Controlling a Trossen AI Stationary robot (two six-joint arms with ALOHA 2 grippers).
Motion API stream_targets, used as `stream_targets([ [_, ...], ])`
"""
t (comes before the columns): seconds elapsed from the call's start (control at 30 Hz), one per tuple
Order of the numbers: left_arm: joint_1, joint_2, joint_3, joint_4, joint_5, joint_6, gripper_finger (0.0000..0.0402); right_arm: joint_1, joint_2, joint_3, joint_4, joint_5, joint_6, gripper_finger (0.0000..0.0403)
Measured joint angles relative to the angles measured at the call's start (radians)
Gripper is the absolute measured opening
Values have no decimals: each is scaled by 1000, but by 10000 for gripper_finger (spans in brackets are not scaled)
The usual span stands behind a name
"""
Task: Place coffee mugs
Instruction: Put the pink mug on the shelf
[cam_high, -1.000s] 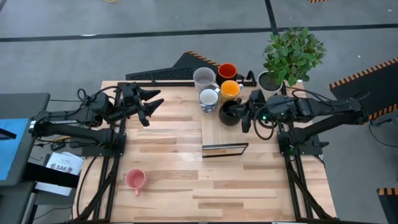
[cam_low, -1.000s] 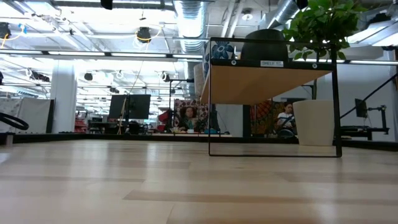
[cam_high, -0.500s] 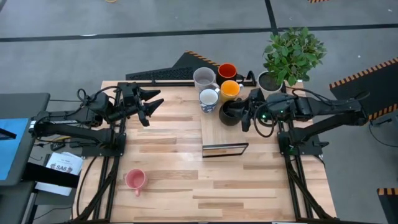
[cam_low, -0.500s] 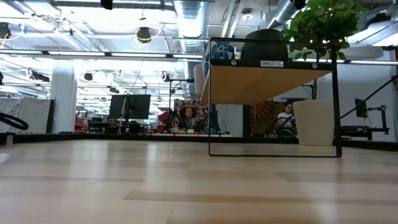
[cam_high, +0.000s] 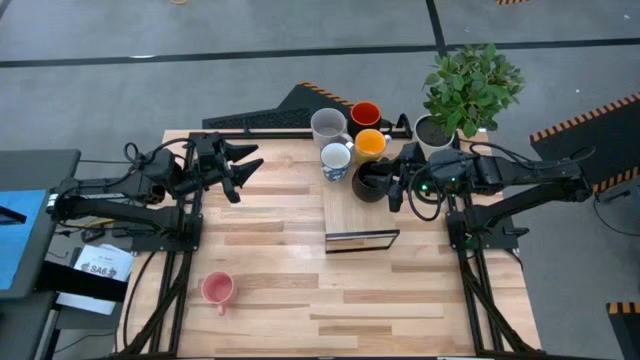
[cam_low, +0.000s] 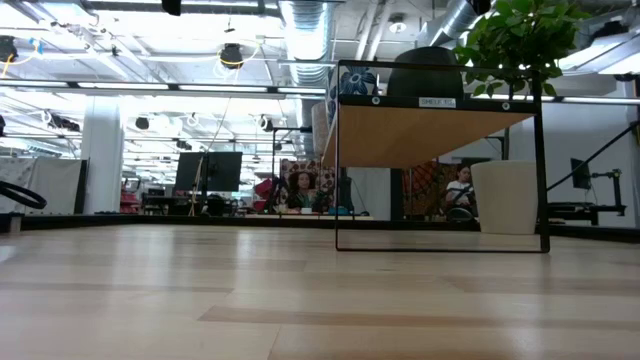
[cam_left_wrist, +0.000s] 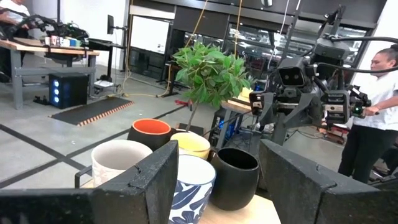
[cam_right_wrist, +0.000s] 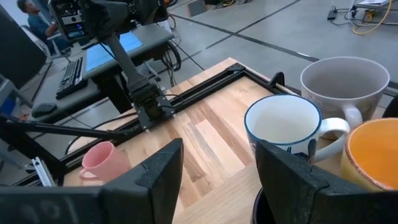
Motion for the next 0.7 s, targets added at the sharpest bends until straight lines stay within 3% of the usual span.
stream_targets([
  [0.17, 0, 0, 0, 0, 0, -8, 206, 0, 0, 0, 0, -8, -2, 227],
  [0.3, 0, 0, 0, 0, 0, -11, 206, 0, 0, 0, -10, -99, -45, 226],
  [0.7, 0, 0, 0, 1, 0, -24, 206, -44, -91, -2, -46, -208, -147, 226],
])
